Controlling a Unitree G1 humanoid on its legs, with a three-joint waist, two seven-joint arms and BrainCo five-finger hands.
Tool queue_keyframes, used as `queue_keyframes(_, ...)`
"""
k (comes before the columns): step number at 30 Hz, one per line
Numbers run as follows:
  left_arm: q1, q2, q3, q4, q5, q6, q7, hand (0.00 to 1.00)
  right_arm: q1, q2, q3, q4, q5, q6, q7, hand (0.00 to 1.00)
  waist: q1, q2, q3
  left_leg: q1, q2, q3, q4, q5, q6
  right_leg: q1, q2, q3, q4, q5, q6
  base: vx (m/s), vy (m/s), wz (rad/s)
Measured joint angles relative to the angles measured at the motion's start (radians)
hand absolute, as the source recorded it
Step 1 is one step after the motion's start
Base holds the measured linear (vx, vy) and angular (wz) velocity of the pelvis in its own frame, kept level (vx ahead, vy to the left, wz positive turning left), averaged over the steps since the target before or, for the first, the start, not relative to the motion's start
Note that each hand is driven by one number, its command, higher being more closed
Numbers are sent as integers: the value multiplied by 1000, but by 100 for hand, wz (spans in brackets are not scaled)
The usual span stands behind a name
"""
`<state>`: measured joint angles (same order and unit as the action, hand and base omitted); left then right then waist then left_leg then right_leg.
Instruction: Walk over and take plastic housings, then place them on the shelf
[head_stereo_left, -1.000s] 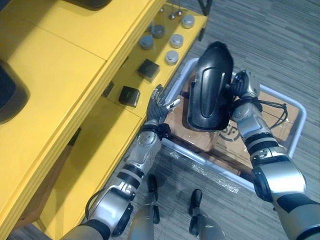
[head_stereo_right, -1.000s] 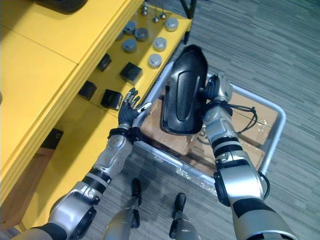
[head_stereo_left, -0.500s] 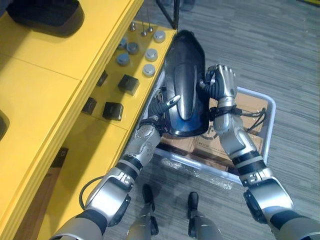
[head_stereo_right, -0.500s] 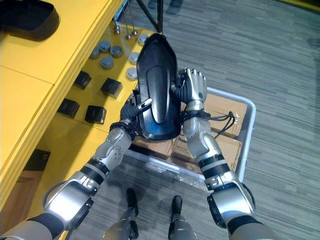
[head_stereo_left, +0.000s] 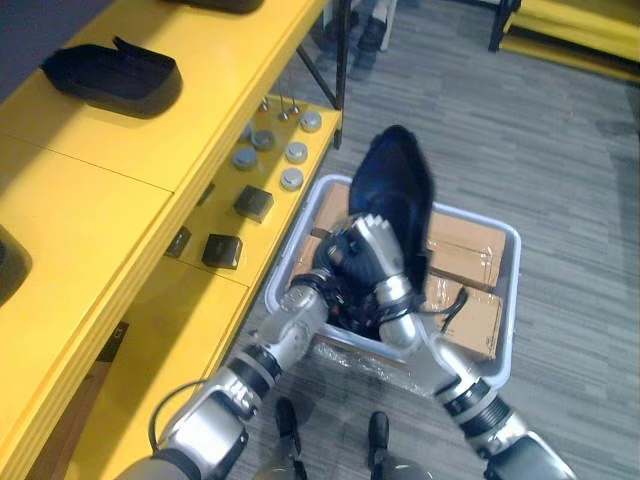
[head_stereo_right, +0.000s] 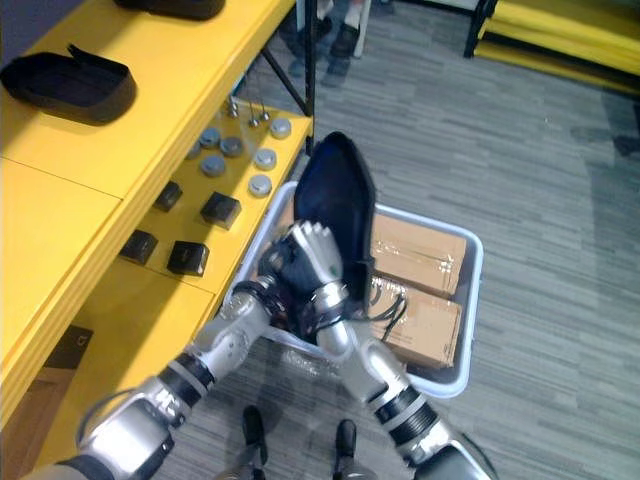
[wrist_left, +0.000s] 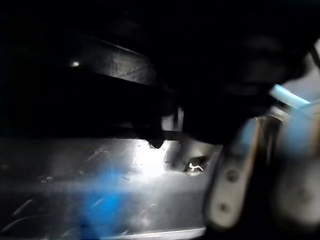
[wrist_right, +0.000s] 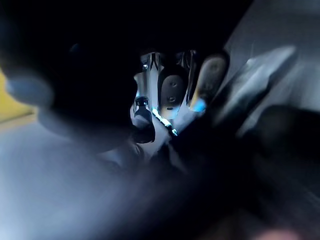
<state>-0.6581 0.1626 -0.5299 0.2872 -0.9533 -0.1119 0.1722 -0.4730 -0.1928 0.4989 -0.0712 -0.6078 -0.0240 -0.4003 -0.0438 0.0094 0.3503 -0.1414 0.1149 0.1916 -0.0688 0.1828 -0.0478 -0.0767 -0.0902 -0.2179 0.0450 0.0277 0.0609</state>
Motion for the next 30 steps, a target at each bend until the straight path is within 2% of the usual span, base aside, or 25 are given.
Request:
queue_keyframes(2, 123, 0, 1, -143, -13, -14, -2, 100, 92, 8, 23, -80, 0, -37, 0, 100, 1, 3, -43, 25, -14, -52, -7, -1, -1, 52, -10, -53, 0, -27, 7, 5, 4, 61)
queue_keyframes(6, 258, -25, 37, -262, -47, -35, -4, 100, 166, 60, 34, -115, 8, -91, 0, 100, 13, 4, -107, 31, -41, -150, -6, -6, -10, 112, -35, -185, 49, -87, 14, 15, -10, 103)
queue_keyframes(7, 278, -31, 48, -275, -49, -38, -4, 100, 173, 72, 35, -115, 11, -99, 0, 100, 19, 5, -121, 23, -38, -130, -4, -12, -8, 123, -42, -219, 54, -96, 18, 6, 2, 124)
queue_keyframes(8, 301, -45, 72, -306, -50, -39, -4, 100, 172, 83, 36, -121, 14, -109, 4, 100, 25, 6, -125, 6, -18, -10, 23, -24, -7, 152, -52, -284, 48, -100, 24, 2, 4, 121)
queue_keyframes(10, 336, -54, 93, -352, -45, -45, -3, 100, 171, 87, 52, -137, 14, -114, 10, 100, 37, 9, -127, -16, 10, 106, 68, -27, 0, 167, -63, -320, 51, -106, 34, 5, 19, 82)
queue_keyframes(11, 363, -54, 105, -377, -42, -51, -2, 100, 171, 93, 64, -141, 14, -116, 16, 100, 48, 8, -127, -18, 16, 150, 83, -31, 12, 175, -72, -329, 57, -111, 42, 62, 47, 46)
queue_keyframes(12, 391, -53, 122, -399, -33, -55, 0, 100, 171, 104, 72, -140, 14, -116, 28, 100, 67, 8, -139, -19, 4, 164, 87, -38, 30, 180, -88, -344, 59, -114, 48, 61, 36, 31)
queue_keyframes(13, 402, -53, 133, -409, -10, -57, 6, 100, 171, 114, 70, -140, 14, -116, 30, 100, 73, 8, -146, -20, -9, 163, 85, -40, 39, 182, -99, -351, 59, -116, 52, 94, 62, 30)
queue_keyframes(15, 429, -54, 173, -438, 140, -61, 46, 100, 171, 135, 66, -140, 14, -116, 31, 100, 75, 7, -175, -30, -46, 155, 79, -41, 62, 185, -129, -376, 59, -117, 69, 104, 86, 33)
queue_keyframes(18, 454, -61, 202, -469, 320, -60, 85, 100, 173, 137, 45, -140, 19, -116, 30, 100, 71, 2, -182, -13, -91, 143, 69, -31, 83, 228, -165, -427, 62, -118, 85, 132, 93, 50)
queue_keyframes(19, 476, -72, 218, -497, 421, -60, 109, 100, 173, 138, 32, -136, 23, -116, 31, 100, 78, -2, -189, 4, -115, 144, 58, -41, 95, 238, -193, -441, 91, -129, 100, 123, 140, 39)
queue_keyframes(20, 496, -83, 235, -534, 520, -61, 129, 100, 175, 138, 23, -126, 30, -118, 31, 100, 87, -2, -193, 17, -130, 156, 55, -76, 99, 237, -230, -456, 160, -136, 106, 120, 158, 40)
queue_keyframes(21, 502, -91, 239, -543, 564, -60, 140, 100, 179, 138, 22, -123, 36, -119, 31, 100, 85, 2, -195, 29, -132, 168, 55, -85, 101, 232, -252, -460, 217, -137, 103, 118, 168, 57)
queue_keyframes(22, 510, -97, 239, -546, 645, -58, 155, 100, 193, 141, 22, -125, 52, -124, 30, 100, 82, 3, -198, 63, -144, 153, 51, -93, 112, 212, -312, -452, 375, -138, 82, 129, 191, 76)
queue_keyframes(23, 529, -97, 240, -568, 749, -47, 182, 100, 200, 150, 22, -125, 82, -131, 39, 100, 83, -1, -200, 105, -166, 112, 40, -96, 119, 169, -373, -421, 556, -100, -23, 144, 205, 82)
queue_keyframes(24, 538, -97, 240, -587, 793, -40, 194, 100, 201, 154, 20, -123, 100, -135, 44, 100, 80, 0, -201, 118, -171, 88, 37, -96, 124, 137, -391, -384, 640, -63, -78, 159, 200, 103)
queue_keyframes(25, 543, -84, 242, -609, 872, -33, 217, 100, 204, 170, 14, -112, 136, -158, 52, 100, 74, -2, -204, 127, -175, 34, 40, -105, 137, 62, -372, -258, 773, -67, -81, 158, 92, 134)
queue_keyframes(26, 548, -77, 251, -623, 948, -31, 234, 100, 204, 184, 14, -108, 169, -165, 62, 100, 69, -2, -204, 128, -175, -28, 40, -102, 148, -1, -307, -167, 838, -126, -39, 144, 26, 145)
queue_keyframes(27, 550, -76, 259, -627, 976, -31, 239, 100, 205, 189, 13, -106, 179, -167, 67, 100, 66, -2, -204, 129, -176, -58, 40, -100, 148, -22, -271, -134, 840, -154, -29, 148, -84, 153)
queue_keyframes(29, 571, -74, 283, -643, 1057, -30, 249, 100, 217, 193, 13, -103, 226, -175, 87, 100, 62, -2, -204, 142, -196, -171, 41, -98, 142, -55, -165, -63, 703, -231, -5, 105, -79, 151)
queue_keyframes(30, 577, -74, 286, -651, 1065, -31, 253, 100, 222, 192, 13, -103, 239, -177, 90, 100, 62, -3, -204, 141, -205, -202, 43, -99, 139, -65, -134, -27, 644, -237, -3, 78, -86, 156)
